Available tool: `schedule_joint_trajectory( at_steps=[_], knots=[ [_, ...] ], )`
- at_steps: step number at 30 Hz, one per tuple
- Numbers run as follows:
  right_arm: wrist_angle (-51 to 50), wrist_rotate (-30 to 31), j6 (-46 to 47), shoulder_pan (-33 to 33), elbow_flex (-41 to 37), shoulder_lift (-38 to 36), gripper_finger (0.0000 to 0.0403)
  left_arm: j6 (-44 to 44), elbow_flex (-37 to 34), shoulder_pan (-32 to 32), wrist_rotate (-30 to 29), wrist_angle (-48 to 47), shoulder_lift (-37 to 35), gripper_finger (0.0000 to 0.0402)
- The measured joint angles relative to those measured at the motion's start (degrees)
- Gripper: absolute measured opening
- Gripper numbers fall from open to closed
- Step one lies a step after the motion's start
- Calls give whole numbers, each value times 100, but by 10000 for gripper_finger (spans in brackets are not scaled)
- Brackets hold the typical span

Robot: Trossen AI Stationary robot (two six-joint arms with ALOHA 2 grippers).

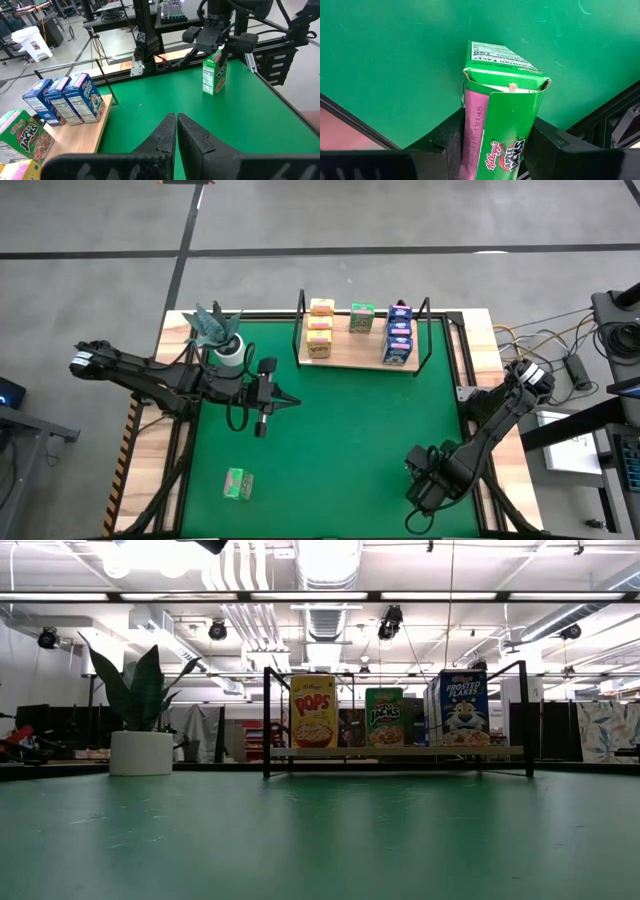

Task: Stack cereal on shelf
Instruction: Put the right green cereal box on the shelf

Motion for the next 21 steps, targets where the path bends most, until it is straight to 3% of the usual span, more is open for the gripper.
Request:
schedule_joint_trajectory(
  at_steps=[8,11,21],
  knots=[
    [-44,42,-299,-78,139,-12,144,0,0,0,0,0,0,0],
    [-163,373,-566,-253,345,-15,144,0,0,0,2,-2,0,0],
    [-264,767,-2556,-1572,1018,-14,144,496,0,0,6,-110,-55,0]
  ],
)
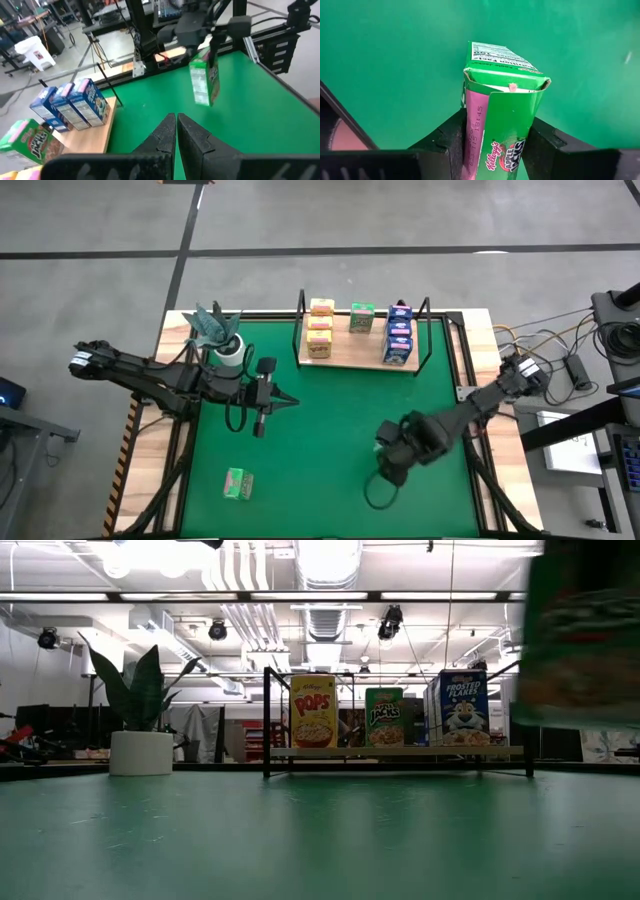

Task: Stack cereal on shelf
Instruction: Put the right green cereal box on the shelf

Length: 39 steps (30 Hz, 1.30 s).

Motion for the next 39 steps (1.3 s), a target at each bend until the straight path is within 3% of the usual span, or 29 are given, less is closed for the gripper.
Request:
schedule_joint_trajectory(
  at_steps=[19,29,34,39],
  knots=[
    [-20,-8,-3563,-2388,1497,214,144,254,-1032,4,-2,810,-1030,0],
    [-1097,256,-5107,-3401,2783,1016,144,254,-1082,2,-2,792,-1121,0],
    [-1553,729,-6301,-3839,3366,1525,144,254,-1047,2,-2,790,-1121,0],
    [-1576,735,-7524,-4267,3609,1901,144,249,-1047,2,-2,696,-1121,0]
  ],
)
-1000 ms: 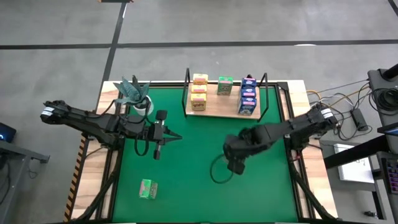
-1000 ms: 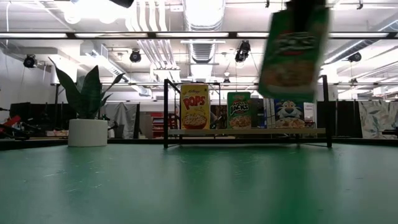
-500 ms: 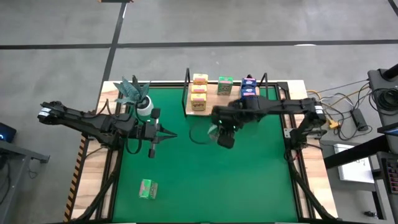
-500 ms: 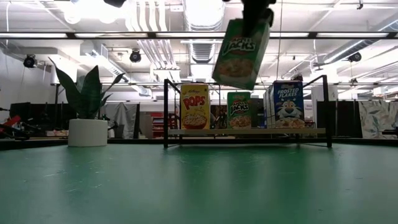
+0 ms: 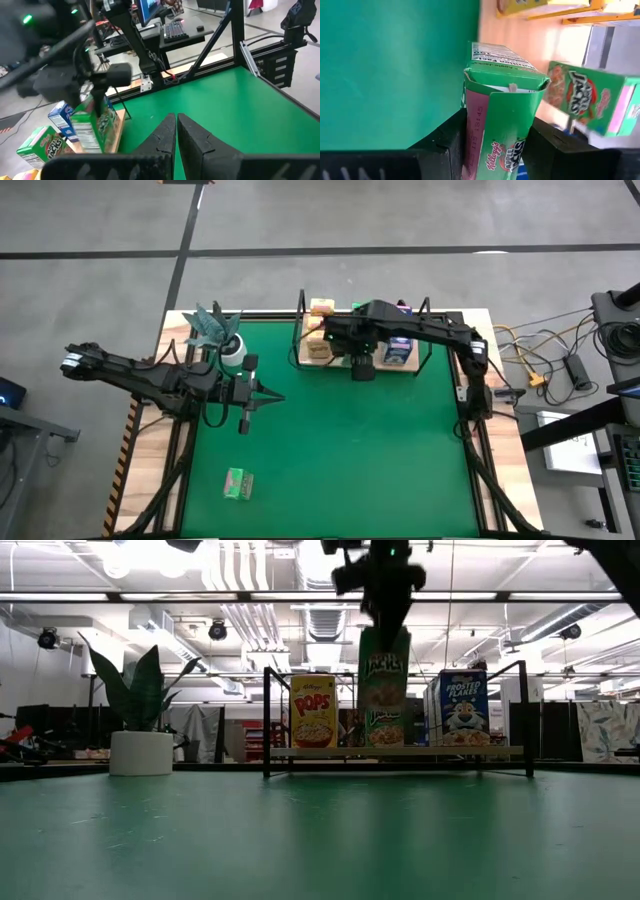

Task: Stack cereal on shelf
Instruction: Put the right green cereal box on the shelf

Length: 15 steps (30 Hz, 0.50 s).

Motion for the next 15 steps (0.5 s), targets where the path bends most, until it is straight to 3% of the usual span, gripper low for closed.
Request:
schedule_joint_trajectory(
  at_steps=[6,15],
  knots=[
    [-2,11,-833,-429,31,227,144,-6,0,0,-1,-43,-2,0],
    [114,1,-1173,-1011,31,361,144,120,0,0,-2,-53,-34,0]
  ],
)
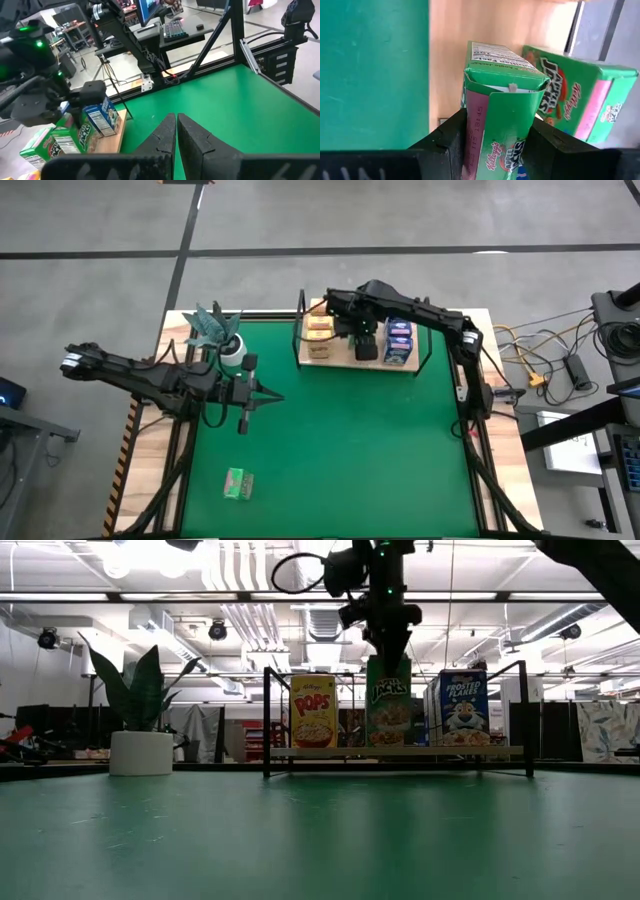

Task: Stack cereal on shelf
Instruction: Put the right green cereal box on the shelf

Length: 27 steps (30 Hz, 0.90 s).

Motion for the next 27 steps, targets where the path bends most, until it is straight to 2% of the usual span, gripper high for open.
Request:
schedule_joint_trajectory(
  at_steps=[3,8,27],
  knots=[
    [137,-56,93,-147,0,1,144,47,0,0,0,-40,-76,0],
    [288,-507,63,-285,-2,1,158,56,1,0,0,-74,-236,0],
    [563,-458,-208,-280,-253,1,159,56,2,0,0,-280,-379,0]
  ],
)
